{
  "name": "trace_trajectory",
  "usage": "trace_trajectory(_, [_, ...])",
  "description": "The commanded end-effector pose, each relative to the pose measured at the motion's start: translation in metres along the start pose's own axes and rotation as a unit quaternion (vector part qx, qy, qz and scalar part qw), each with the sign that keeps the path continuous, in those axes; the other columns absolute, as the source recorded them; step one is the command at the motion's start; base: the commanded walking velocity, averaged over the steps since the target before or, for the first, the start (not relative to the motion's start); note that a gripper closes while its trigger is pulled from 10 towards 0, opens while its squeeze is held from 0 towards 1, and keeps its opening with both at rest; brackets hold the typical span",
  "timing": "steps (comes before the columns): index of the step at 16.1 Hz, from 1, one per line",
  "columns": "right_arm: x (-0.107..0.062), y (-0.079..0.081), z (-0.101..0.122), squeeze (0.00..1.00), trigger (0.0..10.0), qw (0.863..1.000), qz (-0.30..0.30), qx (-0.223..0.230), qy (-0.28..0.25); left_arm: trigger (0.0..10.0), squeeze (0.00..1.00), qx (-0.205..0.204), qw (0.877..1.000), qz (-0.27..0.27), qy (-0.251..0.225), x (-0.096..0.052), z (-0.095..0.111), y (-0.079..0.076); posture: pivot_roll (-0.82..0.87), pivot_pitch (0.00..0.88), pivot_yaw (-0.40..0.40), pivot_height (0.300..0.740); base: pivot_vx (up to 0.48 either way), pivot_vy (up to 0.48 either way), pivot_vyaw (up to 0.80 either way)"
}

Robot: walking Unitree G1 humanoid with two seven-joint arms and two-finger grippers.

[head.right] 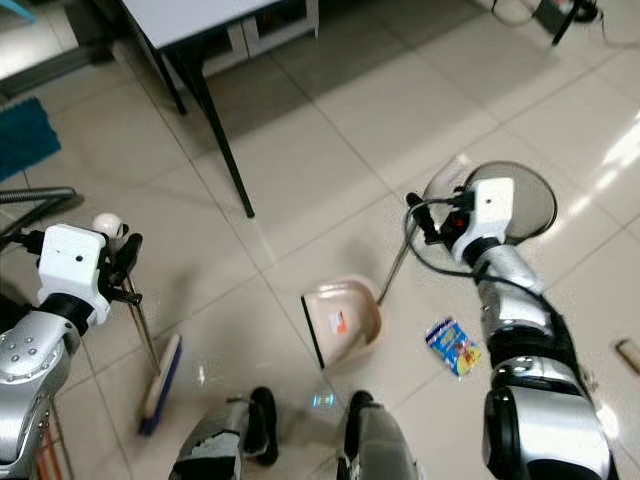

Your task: Sweep floor

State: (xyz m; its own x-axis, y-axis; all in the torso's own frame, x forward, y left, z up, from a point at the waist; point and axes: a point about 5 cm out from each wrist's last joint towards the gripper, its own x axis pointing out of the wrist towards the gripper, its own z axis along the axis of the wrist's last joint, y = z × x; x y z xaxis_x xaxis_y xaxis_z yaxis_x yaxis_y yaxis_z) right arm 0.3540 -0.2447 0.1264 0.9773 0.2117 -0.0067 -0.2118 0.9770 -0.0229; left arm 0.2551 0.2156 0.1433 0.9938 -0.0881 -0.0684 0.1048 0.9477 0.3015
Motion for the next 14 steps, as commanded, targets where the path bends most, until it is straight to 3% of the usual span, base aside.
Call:
trace_trajectory(1, [-0.001, 0.0, -0.002, 0.0, 10.0, 1.0, -0.007, -0.014, -0.002, 10.0, 0.0, 0.014, 1.0, 0.005, 0.013, -0.006, -0.002, 0.004, 0.09, 0.361, 0.085, 0.74, 0.0, 0.0, 0.0])
trace_trajectory(7, [0.003, -0.006, 0.016, 0.0, 10.0, 0.996, -0.051, -0.018, -0.067, 10.0, 0.0, 0.016, 1.0, 0.003, 0.017, -0.008, 0.001, 0.005, 0.11, 0.378, 0.095, 0.74, 0.0, 0.0, 0.0])
trace_trajectory(14, [0.004, -0.005, 0.018, 0.0, 10.0, 0.997, -0.022, 0.003, -0.073, 10.0, 0.0, 0.017, 1.0, 0.001, 0.022, -0.009, 0.001, 0.005, 0.1, 0.384, 0.095, 0.74, 0.0, 0.0, 0.0])
